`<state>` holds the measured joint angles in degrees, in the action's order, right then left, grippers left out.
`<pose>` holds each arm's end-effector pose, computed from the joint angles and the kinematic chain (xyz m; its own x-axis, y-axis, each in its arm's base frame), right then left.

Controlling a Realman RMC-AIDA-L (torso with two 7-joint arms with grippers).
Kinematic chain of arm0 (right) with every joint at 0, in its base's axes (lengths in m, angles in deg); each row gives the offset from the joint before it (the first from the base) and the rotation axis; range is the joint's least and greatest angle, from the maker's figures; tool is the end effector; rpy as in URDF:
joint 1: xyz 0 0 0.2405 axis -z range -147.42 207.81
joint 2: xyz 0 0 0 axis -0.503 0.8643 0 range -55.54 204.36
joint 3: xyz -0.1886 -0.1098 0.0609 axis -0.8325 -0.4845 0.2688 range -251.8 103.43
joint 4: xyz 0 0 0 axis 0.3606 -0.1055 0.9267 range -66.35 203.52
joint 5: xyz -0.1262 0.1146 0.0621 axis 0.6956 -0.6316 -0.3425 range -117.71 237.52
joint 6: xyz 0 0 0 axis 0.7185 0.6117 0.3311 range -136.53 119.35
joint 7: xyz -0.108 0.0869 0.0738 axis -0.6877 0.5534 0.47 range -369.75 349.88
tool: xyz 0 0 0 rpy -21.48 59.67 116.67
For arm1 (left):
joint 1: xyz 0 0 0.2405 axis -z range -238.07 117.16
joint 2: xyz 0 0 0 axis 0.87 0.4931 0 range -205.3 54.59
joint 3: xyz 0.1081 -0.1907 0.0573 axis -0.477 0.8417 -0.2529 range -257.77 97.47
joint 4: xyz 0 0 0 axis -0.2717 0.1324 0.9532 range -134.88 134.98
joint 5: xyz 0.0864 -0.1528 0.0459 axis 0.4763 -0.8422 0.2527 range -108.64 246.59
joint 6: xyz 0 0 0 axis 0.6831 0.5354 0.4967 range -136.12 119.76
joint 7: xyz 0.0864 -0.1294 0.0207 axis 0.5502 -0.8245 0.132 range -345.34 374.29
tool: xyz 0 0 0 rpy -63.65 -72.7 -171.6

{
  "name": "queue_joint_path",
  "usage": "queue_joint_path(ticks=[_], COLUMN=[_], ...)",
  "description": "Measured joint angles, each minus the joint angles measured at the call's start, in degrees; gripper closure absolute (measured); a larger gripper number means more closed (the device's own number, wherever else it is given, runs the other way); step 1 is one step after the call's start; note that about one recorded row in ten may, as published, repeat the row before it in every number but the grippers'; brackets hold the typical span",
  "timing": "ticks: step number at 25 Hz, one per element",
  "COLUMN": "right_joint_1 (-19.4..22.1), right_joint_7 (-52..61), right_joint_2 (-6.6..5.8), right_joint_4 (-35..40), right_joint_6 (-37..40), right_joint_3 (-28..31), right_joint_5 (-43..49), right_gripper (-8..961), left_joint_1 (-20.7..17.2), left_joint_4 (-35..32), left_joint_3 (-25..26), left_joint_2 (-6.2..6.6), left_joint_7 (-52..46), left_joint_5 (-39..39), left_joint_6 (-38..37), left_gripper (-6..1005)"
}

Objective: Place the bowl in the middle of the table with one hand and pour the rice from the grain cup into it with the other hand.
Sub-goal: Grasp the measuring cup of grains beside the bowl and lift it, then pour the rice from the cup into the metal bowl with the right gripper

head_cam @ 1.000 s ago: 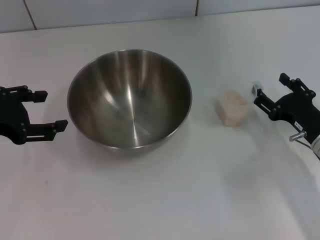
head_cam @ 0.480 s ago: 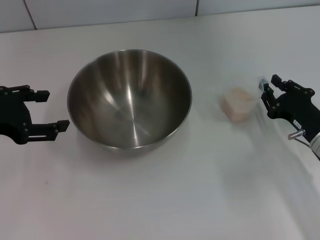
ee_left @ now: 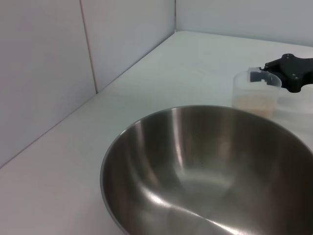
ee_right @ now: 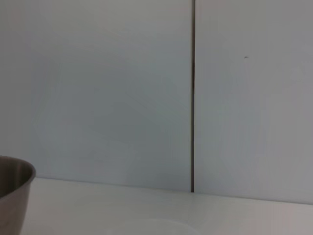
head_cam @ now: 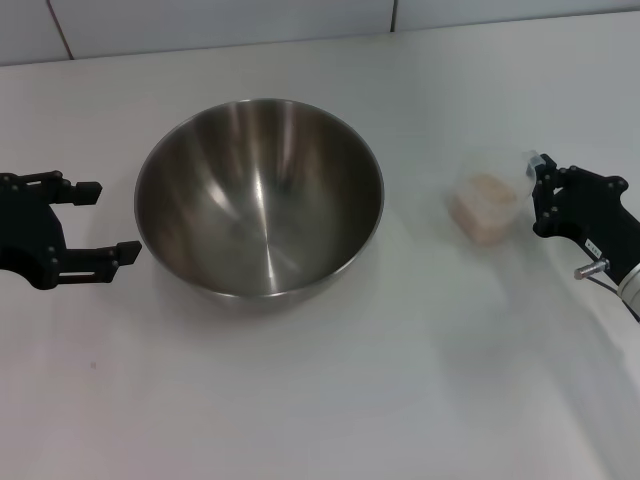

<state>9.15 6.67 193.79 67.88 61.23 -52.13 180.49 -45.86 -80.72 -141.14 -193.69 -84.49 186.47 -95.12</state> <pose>0.3111 0.2771 -0.0072 0.7501 -0.1026 -0.6533 -0.6496 -0.2992 -0.6989 -0.2073 0.2825 0.0526 0.9530 0.2431 0.1810 0.2950 -0.8807 -0.3705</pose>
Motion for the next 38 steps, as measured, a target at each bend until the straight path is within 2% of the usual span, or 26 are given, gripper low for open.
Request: queue_joint_path(ticks=[5,8,9,10,13,14,15,16,17,18,19,20,21,22,23,24,25,29,34,38], right_joint_1=[0.3,1.1,1.2,1.2,-0.4,-2.7,-2.7,-5.2,-5.2,-6.4,-8.3,-8.3,-9.4,-9.4,-9.7,-9.9,-9.9,-9.3,-8.6,-8.6], right_joint_7=[-0.2,-1.3,-2.6,-2.6,-6.1,-11.1,-11.1,-19.4,-19.4,-25.2,-36.9,-36.9,-50.7,-50.7,-56.9,-72.0,-72.0,-97.0,-108.4,-115.4], right_joint_2=[-0.02,0.0,-0.01,-0.01,-0.12,-0.11,-0.11,0.02,0.02,0.04,0.07,0.07,0.1,0.1,0.11,0.15,0.15,0.37,0.46,0.48], right_joint_4=[0.0,-0.4,-1.3,-1.3,-3.2,-4.8,-4.8,-7.5,-7.5,-9.7,-14.3,-14.3,-19.4,-19.4,-21.6,-25.5,-25.5,-28.7,-28.7,-28.8], right_joint_6=[2.7,8.4,13.4,13.4,19.7,22.1,22.1,21.8,21.8,20.2,16.4,16.4,12.1,12.1,10.1,5.7,5.7,1.0,0.5,-1.0], right_joint_3=[1.0,3.3,5.1,5.1,6.3,5.9,5.9,5.1,5.1,4.5,3.6,3.6,3.0,3.0,2.8,2.7,2.7,2.7,2.7,2.7], right_joint_5=[-0.9,-2.1,-2.6,-2.6,-2.7,-2.6,-2.6,-2.4,-2.4,-2.4,-2.3,-2.3,-2.2,-2.2,-2.1,-1.4,-1.4,4.0,10.3,11.7], right_gripper=[939,946,948,947,942,941,939,938,936,935,933,932,930,929,928,926,925,919,911,906], left_joint_1=[0.3,0.4,0.6,0.7,0.9,1.0,1.0,1.0,1.0,1.0,1.1,1.1,1.1,1.0,0.9,0.9,0.9,0.9,0.9,0.9], left_joint_4=[0.0,0.0,0.0,0.0,0.0,0.0,0.0,0.0,0.0,0.0,0.0,0.0,0.0,-0.1,-0.1,-0.1,-0.1,-0.1,0.0,0.0], left_joint_3=[0.0,0.0,0.0,0.0,-0.5,-0.9,-1.2,-1.2,-1.4,-1.6,-1.7,-1.7,-1.7,-1.7,-1.7,-1.7,-1.7,-1.7,-1.7,-1.7], left_joint_2=[0.0,-0.04,-0.05,-0.05,-0.04,-0.04,-0.05,-0.05,-0.04,-0.04,-0.04,-0.04,-0.02,0.0,0.01,0.02,0.02,0.13,0.13,0.13], left_joint_7=[0.0,0.0,0.0,0.0,0.0,0.0,0.0,0.0,0.0,0.0,0.0,0.0,0.0,0.0,0.0,0.0,0.0,0.0,0.0,0.0], left_joint_5=[0.0,0.0,0.0,0.0,0.0,0.0,0.0,0.0,0.0,0.0,0.0,0.0,0.0,0.0,0.0,0.0,0.0,0.1,0.3,0.3], left_joint_6=[0.0,-0.1,-0.1,-0.1,-0.1,-0.1,-0.1,-0.1,-0.1,-0.1,-0.1,-0.1,-0.1,-0.1,-0.1,-0.1,-0.1,-0.1,-0.2,-0.2], left_gripper=[185,185,185,185,185,185,185,185,185,184,184,184,184,184,184,184,184,184,184,184])
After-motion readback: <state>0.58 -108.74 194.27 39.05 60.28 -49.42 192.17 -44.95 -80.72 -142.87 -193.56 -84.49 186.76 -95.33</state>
